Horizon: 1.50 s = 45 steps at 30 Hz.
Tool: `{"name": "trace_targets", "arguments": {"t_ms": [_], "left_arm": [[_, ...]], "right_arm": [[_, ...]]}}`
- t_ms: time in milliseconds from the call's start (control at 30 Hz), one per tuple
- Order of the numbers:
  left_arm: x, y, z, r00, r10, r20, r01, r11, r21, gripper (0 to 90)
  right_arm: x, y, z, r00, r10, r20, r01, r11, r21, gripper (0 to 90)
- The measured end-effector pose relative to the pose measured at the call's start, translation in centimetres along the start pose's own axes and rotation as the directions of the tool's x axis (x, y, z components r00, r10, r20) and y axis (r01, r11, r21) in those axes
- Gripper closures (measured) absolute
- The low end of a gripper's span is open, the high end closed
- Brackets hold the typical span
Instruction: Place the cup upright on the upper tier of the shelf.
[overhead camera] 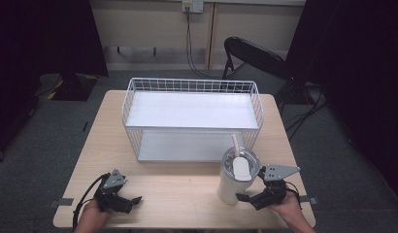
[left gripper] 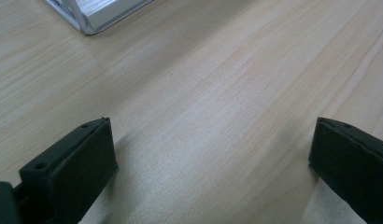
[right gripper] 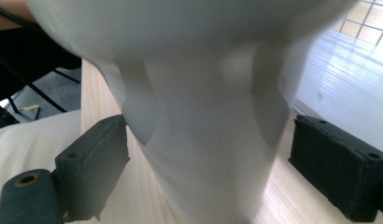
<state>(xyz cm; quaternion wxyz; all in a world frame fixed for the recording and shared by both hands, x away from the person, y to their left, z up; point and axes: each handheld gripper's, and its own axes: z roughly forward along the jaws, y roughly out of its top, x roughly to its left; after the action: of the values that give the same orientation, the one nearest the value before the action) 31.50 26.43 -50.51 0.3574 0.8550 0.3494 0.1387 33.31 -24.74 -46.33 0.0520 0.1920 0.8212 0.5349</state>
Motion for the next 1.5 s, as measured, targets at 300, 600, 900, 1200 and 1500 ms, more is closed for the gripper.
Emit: {"name": "trace_targets", "arguments": {"t_ms": [300, 600, 900, 1200, 1500], "left_arm": [[0.0, 0.0, 0.0, 1.0, 0.001, 0.0, -0.001, 1.0, 0.0, 0.0], [0.0, 0.0, 0.0, 1.0, 0.0, 0.0, 0.0, 1.0, 0.0, 0.0], [0.0, 0.0, 0.0, 1.0, 0.0, 0.0, 0.0, 1.0, 0.0, 0.0], [0.0, 0.0, 0.0, 1.0, 0.0, 0.0, 0.0, 1.0, 0.0, 0.0], [0.0, 0.0, 0.0, 1.0, 0.0, 0.001, 0.0, 1.0, 0.0, 0.0]], "right_arm": [[0.2, 0.4, 1.0, 1.0, -0.003, 0.003, 0.003, 0.998, -0.058, 8.7], [0.5, 0.0, 1.5, 0.9998, -0.009, 0.02, 0.011, 0.993, -0.117, 8.3], [0.3, -0.1, 2.1, 1.0, -0.008, 0.005, 0.008, 0.99, -0.141, 7.6], [0.6, 0.1, 2.3, 0.9992, -0.025, 0.03, 0.029, 0.987, -0.16, 9.3], [0.9, 0.2, 2.0, 0.9983, -0.049, 0.031, 0.053, 0.984, -0.169, 10.4]]}}
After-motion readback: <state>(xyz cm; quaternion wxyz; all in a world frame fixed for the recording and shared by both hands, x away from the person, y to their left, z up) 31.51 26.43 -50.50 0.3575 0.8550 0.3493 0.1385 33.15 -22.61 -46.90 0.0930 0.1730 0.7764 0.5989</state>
